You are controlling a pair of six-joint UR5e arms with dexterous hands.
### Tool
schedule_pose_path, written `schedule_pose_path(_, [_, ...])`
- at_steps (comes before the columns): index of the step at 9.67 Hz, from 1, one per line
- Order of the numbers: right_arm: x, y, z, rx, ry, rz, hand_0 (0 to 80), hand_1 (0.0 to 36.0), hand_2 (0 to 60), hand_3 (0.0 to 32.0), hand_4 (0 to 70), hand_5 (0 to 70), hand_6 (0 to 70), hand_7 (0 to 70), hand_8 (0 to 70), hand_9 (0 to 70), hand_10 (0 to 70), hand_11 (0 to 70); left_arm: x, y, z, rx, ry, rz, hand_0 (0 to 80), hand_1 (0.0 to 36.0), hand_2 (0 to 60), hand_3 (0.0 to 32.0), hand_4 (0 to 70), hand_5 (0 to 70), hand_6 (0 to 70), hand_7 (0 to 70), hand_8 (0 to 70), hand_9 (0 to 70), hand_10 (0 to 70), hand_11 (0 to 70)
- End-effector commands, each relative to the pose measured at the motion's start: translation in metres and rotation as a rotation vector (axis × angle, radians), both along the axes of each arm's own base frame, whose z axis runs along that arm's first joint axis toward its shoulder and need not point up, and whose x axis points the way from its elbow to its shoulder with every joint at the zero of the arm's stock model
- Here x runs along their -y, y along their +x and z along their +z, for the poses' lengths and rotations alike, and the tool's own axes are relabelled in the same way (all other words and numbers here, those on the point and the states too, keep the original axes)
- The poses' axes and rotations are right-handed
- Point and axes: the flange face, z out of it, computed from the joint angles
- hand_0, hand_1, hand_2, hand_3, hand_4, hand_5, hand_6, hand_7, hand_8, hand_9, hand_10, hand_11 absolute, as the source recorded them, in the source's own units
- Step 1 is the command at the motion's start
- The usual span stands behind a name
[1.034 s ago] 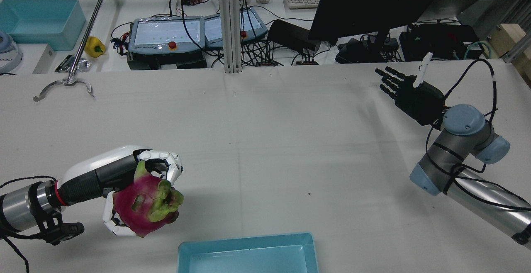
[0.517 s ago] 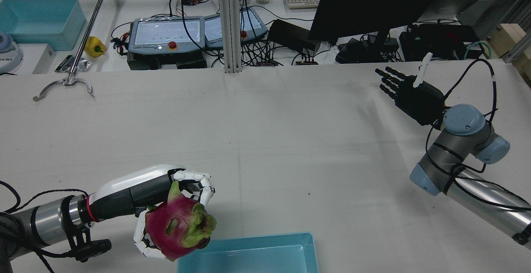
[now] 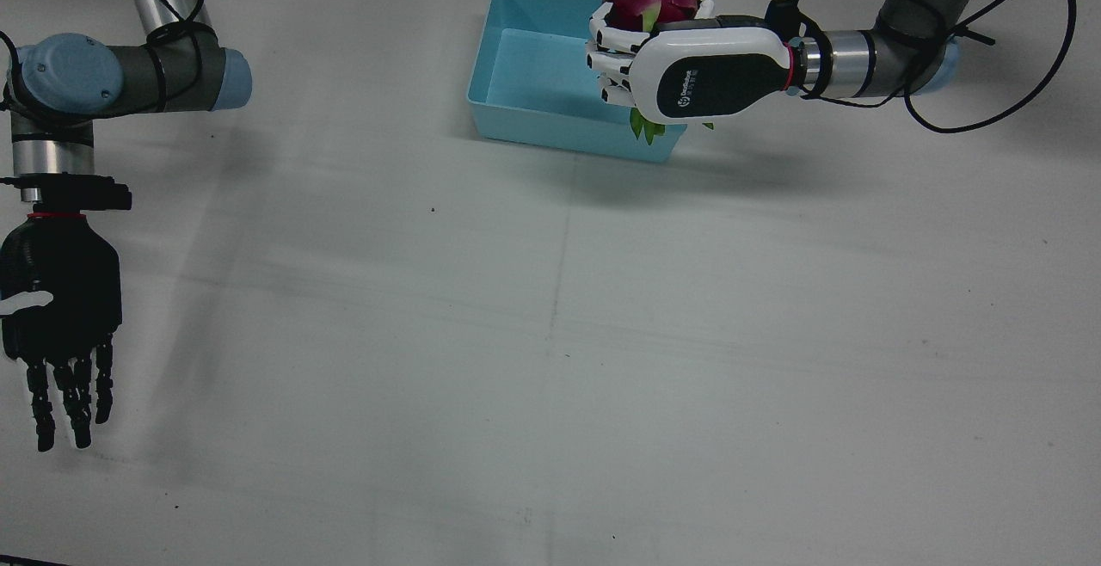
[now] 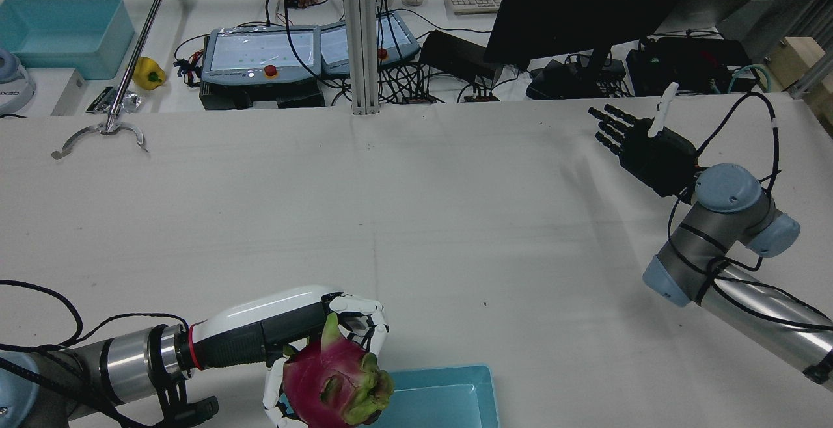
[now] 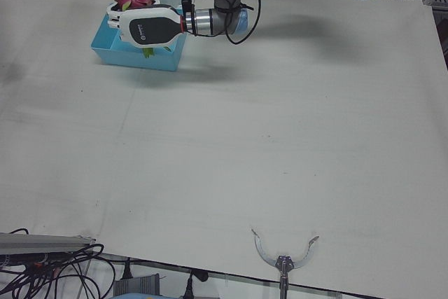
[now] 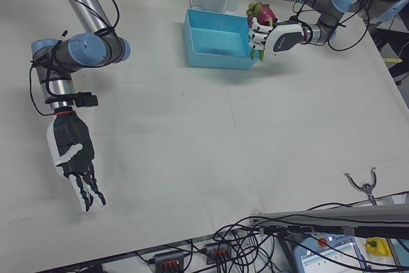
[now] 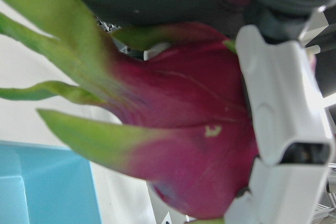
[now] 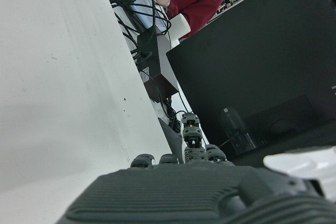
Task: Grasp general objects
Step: 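Lower the dragon fruit into the tray and open the left hand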
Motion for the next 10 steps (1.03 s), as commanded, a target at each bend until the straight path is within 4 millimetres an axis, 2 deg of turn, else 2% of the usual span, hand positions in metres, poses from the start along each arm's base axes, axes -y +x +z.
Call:
schedule_pose_path(1, [0.0, 0.0, 0.0, 0.0, 0.0, 0.0, 0.0, 0.0, 0.0, 0.0, 0.0, 0.0, 0.0, 0.0, 0.0, 0.0, 0.0, 0.0, -0.015, 0.018, -0.018, 0.02, 0.015, 0.017, 80.0, 36.0, 60.0, 0.0, 70.0, 70.0, 70.0, 70.0, 70.0, 70.0, 70.0, 70.0])
schedule_pose_path(4, [0.0, 0.0, 0.0, 0.0, 0.0, 0.0, 0.0, 0.0, 0.0, 0.0, 0.0, 0.0, 0.0, 0.0, 0.0, 0.0, 0.0, 0.0, -0.025, 0.029, -0.029, 0.031, 0.013, 0.04, 80.0, 36.0, 60.0, 0.0, 70.0, 70.0, 70.0, 70.0, 70.0, 70.0, 70.0, 70.0])
schedule_pose_path(6, [0.0, 0.0, 0.0, 0.0, 0.0, 0.0, 0.0, 0.0, 0.0, 0.0, 0.0, 0.0, 0.0, 0.0, 0.0, 0.0, 0.0, 0.0, -0.028, 0.033, -0.047, 0.055, 0.044, 0.014, 80.0, 36.0, 60.0, 0.0, 70.0, 70.0, 70.0, 70.0, 67.8, 70.0, 70.0, 70.0])
schedule_pose_path(8, [0.0, 0.0, 0.0, 0.0, 0.0, 0.0, 0.0, 0.0, 0.0, 0.0, 0.0, 0.0, 0.0, 0.0, 0.0, 0.0, 0.0, 0.0, -0.031, 0.036, -0.048, 0.055, 0.045, 0.021, 80.0, 36.0, 60.0, 0.0, 70.0, 70.0, 70.0, 70.0, 65.6, 70.0, 70.0, 70.0])
schedule_pose_path(10, [0.0, 0.0, 0.0, 0.0, 0.0, 0.0, 0.0, 0.0, 0.0, 0.0, 0.0, 0.0, 0.0, 0.0, 0.0, 0.0, 0.0, 0.0, -0.043, 0.047, -0.046, 0.06, 0.043, 0.047, 80.0, 36.0, 60.0, 0.0, 70.0, 70.0, 70.0, 70.0, 63.4, 70.0, 70.0, 70.0])
